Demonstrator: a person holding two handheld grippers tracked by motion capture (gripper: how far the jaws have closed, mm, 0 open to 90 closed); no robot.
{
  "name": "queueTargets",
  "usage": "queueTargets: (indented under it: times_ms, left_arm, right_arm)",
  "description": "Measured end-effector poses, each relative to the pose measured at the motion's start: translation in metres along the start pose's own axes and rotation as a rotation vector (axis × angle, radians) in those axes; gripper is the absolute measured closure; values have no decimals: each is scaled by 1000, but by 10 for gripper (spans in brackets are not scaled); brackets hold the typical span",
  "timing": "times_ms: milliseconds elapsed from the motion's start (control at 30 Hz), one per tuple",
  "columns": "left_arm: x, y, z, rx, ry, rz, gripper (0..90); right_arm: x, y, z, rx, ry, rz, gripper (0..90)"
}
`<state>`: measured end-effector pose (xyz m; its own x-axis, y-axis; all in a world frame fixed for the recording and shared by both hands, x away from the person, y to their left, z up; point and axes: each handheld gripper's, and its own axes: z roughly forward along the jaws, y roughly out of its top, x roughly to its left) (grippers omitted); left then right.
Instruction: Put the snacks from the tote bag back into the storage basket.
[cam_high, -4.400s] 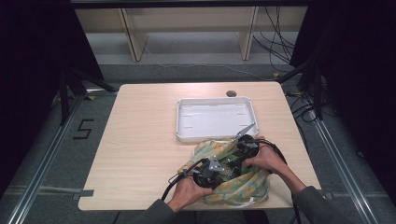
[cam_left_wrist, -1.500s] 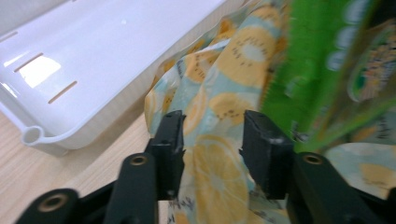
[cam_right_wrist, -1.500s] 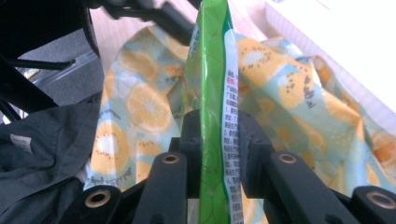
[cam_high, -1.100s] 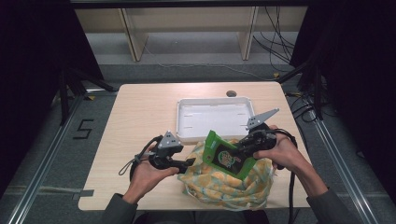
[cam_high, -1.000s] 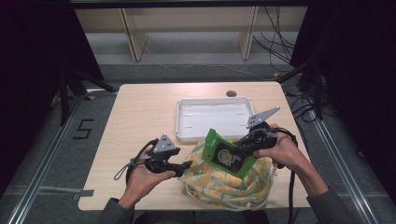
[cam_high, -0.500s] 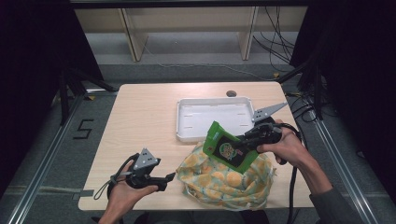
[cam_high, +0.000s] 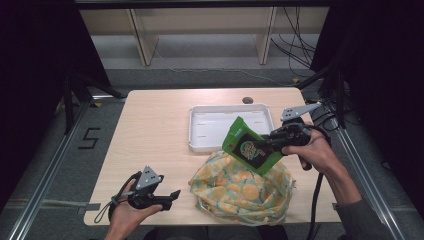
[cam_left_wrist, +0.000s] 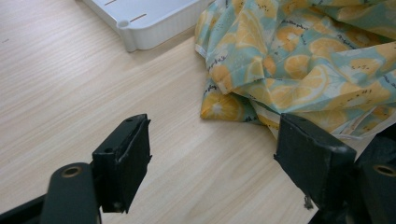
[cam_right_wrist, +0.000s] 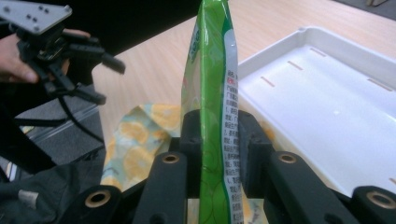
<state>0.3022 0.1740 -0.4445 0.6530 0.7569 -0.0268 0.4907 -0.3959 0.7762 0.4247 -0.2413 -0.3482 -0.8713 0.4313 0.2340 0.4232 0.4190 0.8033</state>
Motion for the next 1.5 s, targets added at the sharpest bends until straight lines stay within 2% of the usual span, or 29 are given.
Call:
queueTargets:
  times_ms: [100,133,167,200,267,400,467,500,533,600,700,767,800,833,867,900,933,967,1033,1067,1100,1167,1200,1233,1267,1300,1333,1400,1500]
  left_arm:
    - [0,-2,0,3,-3,8,245]
    - [0,-3,1,7,-4,8,244]
    - [0,-3,1,12,-4,13,242]
    - [-1,-4,1,9,1,6,241]
    - [0,-5,1,14,3,20,241]
    - [-2,-8,-1,23,22,9,239]
    - [-2,-11,-1,20,11,26,239]
    - [-3,-12,-1,27,14,12,239]
    - [-3,-13,-1,25,16,11,239]
    - [-1,-12,-3,36,17,40,239]
    - [-2,-13,-2,32,15,35,237]
    - [-3,-14,-2,32,14,25,237]
    - [-3,-14,-1,32,12,33,237]
    - [-4,-14,-1,36,13,23,237]
    - [-4,-15,-1,41,9,31,237]
    - [-4,-15,-1,42,8,33,237]
    - [-4,-15,-1,42,8,33,236]
    - [-4,-15,-2,42,9,34,236]
    - [-4,-15,-2,39,8,41,235]
    - [-4,-15,-2,35,8,45,235]
    - [-4,-15,-2,28,5,46,235]
    - [-4,-15,-3,37,5,54,234]
    - [-5,-16,-3,36,7,45,234]
    - [-5,-16,-3,40,4,57,234]
    - [-6,-17,-3,40,2,35,234]
    - [-6,-17,-3,32,10,40,233]
    - [-5,-16,-4,37,3,65,233]
    - [-6,-17,-4,33,12,49,230]
    - [-5,-17,-6,39,4,67,230]
  right_arm:
    - [-6,3,-3,-7,2,8,758]
    - [-5,3,-4,-5,2,33,758]
    - [-9,4,-3,-31,-4,1,759]
    - [-10,5,-4,-23,-7,2,758]
    - [-11,7,-4,-33,-14,26,758]
    - [-17,11,-3,-46,-23,50,758]
    - [-21,14,-2,-54,-48,55,758]
    - [-25,15,-1,-58,-56,38,758]
    - [-25,16,-1,-50,-59,66,758]
    - [-31,17,1,-68,-70,65,759]
    - [-38,19,2,-59,-84,101,758]
    - [-46,19,5,-78,-100,92,758]
    - [-47,19,5,-66,-98,122,758]
    - [-51,18,7,-72,-108,115,758]
    - [-53,19,8,-68,-115,130,759]
    - [-57,18,10,-86,-132,116,759]
    - [-57,19,11,-78,-133,140,758]
    - [-62,19,12,-78,-138,133,759]
    - [-65,20,15,-74,-149,165,759]
    - [-69,19,19,-90,-155,158,759]
    - [-70,20,20,-78,-152,199,758]
    - [-78,20,25,-108,-172,191,758]
    - [-79,20,27,-106,-174,210,759]
    - [-83,21,27,-99,-193,197,758]
    - [-84,21,30,-105,-187,236,758]
    - [-87,21,32,-110,-197,250,758]
    - [-91,21,34,-111,-209,235,758]
    - [-95,21,37,-116,-224,265,758]
    - [-103,21,42,-115,-258,292,758]
